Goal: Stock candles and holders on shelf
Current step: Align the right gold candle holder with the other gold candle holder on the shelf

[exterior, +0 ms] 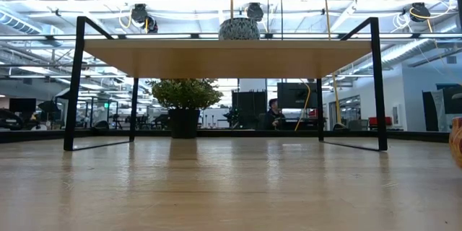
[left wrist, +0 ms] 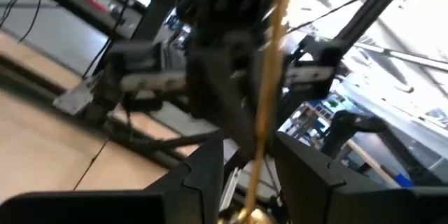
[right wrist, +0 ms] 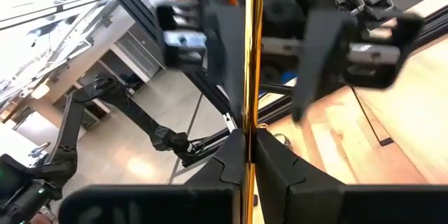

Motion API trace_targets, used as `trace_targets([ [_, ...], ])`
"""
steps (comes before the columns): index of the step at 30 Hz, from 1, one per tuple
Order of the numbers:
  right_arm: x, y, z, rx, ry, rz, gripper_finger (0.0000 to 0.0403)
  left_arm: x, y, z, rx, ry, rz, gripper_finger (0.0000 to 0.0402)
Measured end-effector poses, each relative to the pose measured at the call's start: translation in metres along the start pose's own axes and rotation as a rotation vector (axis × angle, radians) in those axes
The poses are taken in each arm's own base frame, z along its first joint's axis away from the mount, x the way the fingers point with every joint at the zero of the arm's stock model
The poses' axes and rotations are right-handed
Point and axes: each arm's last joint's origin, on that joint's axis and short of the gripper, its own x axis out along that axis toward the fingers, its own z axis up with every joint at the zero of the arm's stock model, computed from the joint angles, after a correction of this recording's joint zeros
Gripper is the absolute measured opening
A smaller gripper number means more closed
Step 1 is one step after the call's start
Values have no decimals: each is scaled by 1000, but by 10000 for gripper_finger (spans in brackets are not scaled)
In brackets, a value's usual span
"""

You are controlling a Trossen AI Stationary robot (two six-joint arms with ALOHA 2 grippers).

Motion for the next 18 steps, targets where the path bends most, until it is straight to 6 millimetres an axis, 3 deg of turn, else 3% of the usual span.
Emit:
trace_targets([
  [9,0,-1,0,5,1,-7,10,8,-7,26,68,10,37,129],
  [18,0,-1,0,-2,-3,-13,11,8,-6,27,69,21,47,129],
])
